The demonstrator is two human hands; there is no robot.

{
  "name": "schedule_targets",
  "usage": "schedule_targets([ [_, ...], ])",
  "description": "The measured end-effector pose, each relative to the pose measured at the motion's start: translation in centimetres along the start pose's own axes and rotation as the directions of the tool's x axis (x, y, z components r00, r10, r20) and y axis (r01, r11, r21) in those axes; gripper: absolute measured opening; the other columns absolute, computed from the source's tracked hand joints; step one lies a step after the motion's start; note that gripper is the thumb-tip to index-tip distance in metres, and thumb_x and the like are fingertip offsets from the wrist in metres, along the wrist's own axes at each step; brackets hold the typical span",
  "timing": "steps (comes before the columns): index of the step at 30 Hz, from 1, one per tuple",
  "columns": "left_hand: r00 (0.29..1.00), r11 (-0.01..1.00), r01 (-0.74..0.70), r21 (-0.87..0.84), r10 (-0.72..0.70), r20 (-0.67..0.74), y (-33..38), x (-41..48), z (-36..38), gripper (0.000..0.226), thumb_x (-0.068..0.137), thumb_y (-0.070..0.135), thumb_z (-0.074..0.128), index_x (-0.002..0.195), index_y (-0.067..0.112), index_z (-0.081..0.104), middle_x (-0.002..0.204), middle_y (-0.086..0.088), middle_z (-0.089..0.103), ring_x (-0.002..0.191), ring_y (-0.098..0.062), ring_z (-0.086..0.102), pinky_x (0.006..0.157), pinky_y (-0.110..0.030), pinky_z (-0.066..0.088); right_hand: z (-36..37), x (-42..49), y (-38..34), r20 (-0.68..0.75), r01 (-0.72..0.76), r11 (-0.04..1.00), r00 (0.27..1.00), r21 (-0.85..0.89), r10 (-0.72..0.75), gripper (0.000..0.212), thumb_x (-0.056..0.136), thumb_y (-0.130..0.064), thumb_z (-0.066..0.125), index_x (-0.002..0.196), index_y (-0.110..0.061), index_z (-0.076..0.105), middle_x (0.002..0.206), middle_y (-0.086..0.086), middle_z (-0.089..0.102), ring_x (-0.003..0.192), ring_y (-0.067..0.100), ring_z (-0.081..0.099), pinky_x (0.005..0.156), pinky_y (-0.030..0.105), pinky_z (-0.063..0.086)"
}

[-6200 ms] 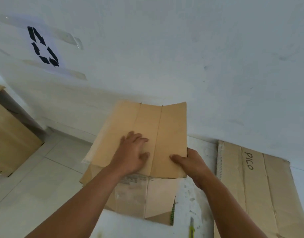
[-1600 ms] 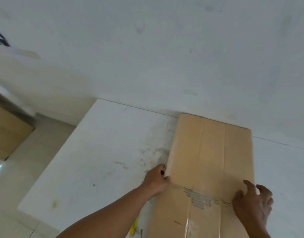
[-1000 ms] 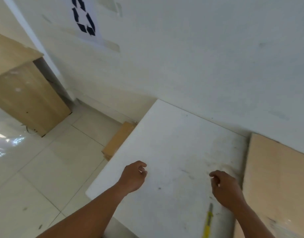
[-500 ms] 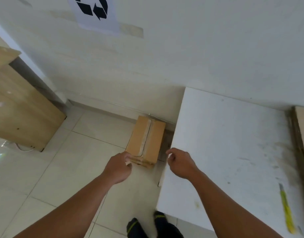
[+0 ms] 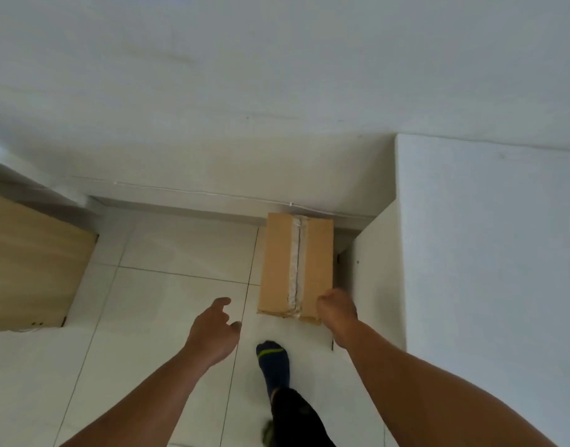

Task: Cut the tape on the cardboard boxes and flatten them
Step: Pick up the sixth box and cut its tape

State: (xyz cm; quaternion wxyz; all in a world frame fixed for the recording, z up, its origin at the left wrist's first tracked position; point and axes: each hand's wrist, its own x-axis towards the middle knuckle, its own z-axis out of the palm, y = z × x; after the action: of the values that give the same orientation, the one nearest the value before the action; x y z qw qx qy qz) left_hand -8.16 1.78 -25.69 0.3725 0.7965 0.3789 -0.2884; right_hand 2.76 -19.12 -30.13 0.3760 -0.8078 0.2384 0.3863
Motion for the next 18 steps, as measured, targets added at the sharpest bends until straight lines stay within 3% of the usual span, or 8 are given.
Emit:
schedule_targets([
  [4, 0.999, 0.997, 0.003, -0.074, 0.0, 0.032, -0.8, 7.3, 1.5, 0.057, 0.098, 0.023, 0.061, 0.15, 0.025, 0.038, 0.135, -0.007, 0.058, 0.1, -0.016, 0.056, 0.081, -0.025, 0.043, 3.4, 6.1, 0.6, -0.056, -0.094, 0.996, 0.994, 0.003, 0.094, 0.027, 0.091, -0.013, 0.044, 0.113, -0.005, 0.057, 0.11, 0.011, 0.061, 0.08, 0.019, 0.056, 0.055, 0.023, 0.04],
  [9, 0.993, 0.979, 0.06, -0.193, -0.038, 0.113, -1.6, 18.0, 5.7, 0.062, 0.096, 0.025, 0.066, 0.15, 0.019, 0.038, 0.118, -0.01, 0.065, 0.103, -0.023, 0.062, 0.091, -0.032, 0.05, 6.6, 13.2, 0.8, -0.237, -0.091, 0.992, 0.965, 0.093, 0.111, 0.041, 0.093, -0.015, 0.053, 0.134, -0.013, 0.053, 0.124, 0.009, 0.055, 0.106, 0.028, 0.059, 0.086, 0.035, 0.052],
  [11, 0.989, 0.967, 0.084, -0.241, -0.052, 0.135, -1.7, 22.0, 7.5, 0.064, 0.095, 0.028, 0.067, 0.151, 0.02, 0.037, 0.112, -0.01, 0.067, 0.1, -0.022, 0.062, 0.088, -0.029, 0.047, 7.7, 16.4, 1.6, -0.33, -0.094, 0.993, 0.937, 0.068, 0.111, 0.045, 0.091, -0.021, 0.057, 0.135, -0.014, 0.052, 0.131, 0.012, 0.048, 0.111, 0.034, 0.058, 0.092, 0.042, 0.053],
  [14, 0.987, 0.945, 0.096, -0.314, -0.048, 0.156, -1.4, 26.6, 9.9, 0.075, 0.092, 0.041, 0.07, 0.154, 0.024, 0.031, 0.138, -0.011, 0.056, 0.112, -0.022, 0.057, 0.091, -0.029, 0.043, 8.8, 21.2, 3.6, -0.384, -0.148, 0.989, 0.912, 0.027, 0.147, 0.057, 0.087, -0.04, 0.06, 0.137, -0.015, 0.049, 0.132, 0.015, 0.045, 0.11, 0.037, 0.057, 0.091, 0.047, 0.052],
  [18, 0.962, 0.921, 0.149, -0.359, -0.051, 0.268, -1.9, 30.7, 13.1, 0.098, 0.084, 0.06, 0.07, 0.16, 0.027, 0.018, 0.151, -0.012, 0.046, 0.13, -0.03, 0.053, 0.105, -0.037, 0.045, 9.0, 25.6, 6.2, -0.313, -0.147, 0.981, 0.933, 0.125, 0.18, 0.061, 0.09, -0.052, 0.057, 0.136, -0.013, 0.052, 0.13, 0.013, 0.059, 0.112, 0.035, 0.058, 0.09, 0.038, 0.048],
])
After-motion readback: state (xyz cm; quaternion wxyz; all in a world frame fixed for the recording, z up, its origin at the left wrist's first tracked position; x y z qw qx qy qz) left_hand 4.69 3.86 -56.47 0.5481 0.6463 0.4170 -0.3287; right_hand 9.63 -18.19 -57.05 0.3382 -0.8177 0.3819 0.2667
